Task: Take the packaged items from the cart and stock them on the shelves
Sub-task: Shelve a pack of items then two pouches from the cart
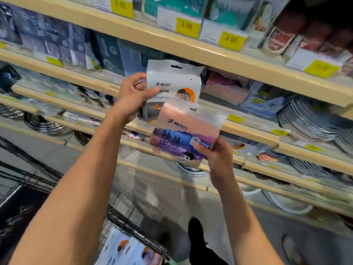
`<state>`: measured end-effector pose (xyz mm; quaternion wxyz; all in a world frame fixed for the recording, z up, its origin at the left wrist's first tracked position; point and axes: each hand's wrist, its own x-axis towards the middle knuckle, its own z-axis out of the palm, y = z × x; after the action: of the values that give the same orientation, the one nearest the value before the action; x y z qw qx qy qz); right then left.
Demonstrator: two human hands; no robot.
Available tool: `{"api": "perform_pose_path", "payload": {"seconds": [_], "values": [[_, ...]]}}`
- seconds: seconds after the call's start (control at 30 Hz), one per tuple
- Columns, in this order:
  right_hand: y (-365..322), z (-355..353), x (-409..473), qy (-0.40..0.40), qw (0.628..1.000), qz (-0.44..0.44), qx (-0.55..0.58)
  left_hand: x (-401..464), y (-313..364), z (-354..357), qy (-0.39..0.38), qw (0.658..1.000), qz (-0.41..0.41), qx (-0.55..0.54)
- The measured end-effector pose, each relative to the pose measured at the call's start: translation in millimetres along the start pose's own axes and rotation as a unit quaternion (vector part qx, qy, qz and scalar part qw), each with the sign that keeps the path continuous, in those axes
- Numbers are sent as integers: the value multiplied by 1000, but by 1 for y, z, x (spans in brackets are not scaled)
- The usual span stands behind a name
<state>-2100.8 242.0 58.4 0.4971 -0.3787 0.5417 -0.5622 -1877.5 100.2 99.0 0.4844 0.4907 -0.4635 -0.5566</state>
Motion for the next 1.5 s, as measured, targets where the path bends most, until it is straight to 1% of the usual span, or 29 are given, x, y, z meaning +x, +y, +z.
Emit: {"api": "perform_pose_path", "payload": {"seconds": [0.1,0.2,0.33,0.4,0.47,0.53,0.63,0.73,0.8,0.83,0.87,0.9,0.93,0.97,1.03,1.07,1.13,1.2,1.27,1.37,1.5], "values": [[-5,-13,11,38,999,-17,-11,20,-2,28,-20,1000,1,9],[-19,-21,26,55,998,-28,-18,43,-1,44,-16,1000,4,11],[-36,-25,48,79,996,-38,-5,91,-8,54,63,998,-19,10],[-43,-27,59,91,995,-35,-8,101,-4,65,92,995,-36,21],[-48,-30,66,96,995,-32,-18,106,-2,72,99,992,-51,62],[-50,-32,72,99,994,-31,-27,104,-6,77,74,988,-52,127],[-48,-33,79,100,994,-30,-40,98,-12,72,22,984,-26,172],[-50,-26,86,94,994,-30,-52,95,-13,64,2,970,-4,243],[-55,-19,90,93,994,-28,-55,93,-16,61,35,945,13,326],[-57,-13,93,93,994,-23,-50,88,-17,59,68,930,25,359],[-60,-10,97,91,994,-21,-50,82,-18,60,102,923,50,369],[-61,-7,101,85,994,-19,-58,75,-21,59,126,924,79,352],[-63,-5,105,80,994,-18,-70,67,-23,59,140,935,107,308],[-64,-4,108,79,994,-16,-79,58,-22,59,145,953,123,238],[-65,-2,116,89,993,-4,-83,46,-24,56,123,981,122,90],[-67,0,119,96,993,7,-73,42,-24,55,102,988,107,48],[-66,4,131,104,992,35,-68,37,-22,52,48,994,85,44],[-68,9,142,110,989,50,-87,36,-19,49,16,994,87,57],[-71,10,153,123,984,64,-115,39,-16,46,12,992,102,71],[-67,12,158,137,978,69,-140,41,-14,47,23,986,104,127],[-54,11,154,142,980,21,-140,45,-22,52,30,978,103,180]]}}
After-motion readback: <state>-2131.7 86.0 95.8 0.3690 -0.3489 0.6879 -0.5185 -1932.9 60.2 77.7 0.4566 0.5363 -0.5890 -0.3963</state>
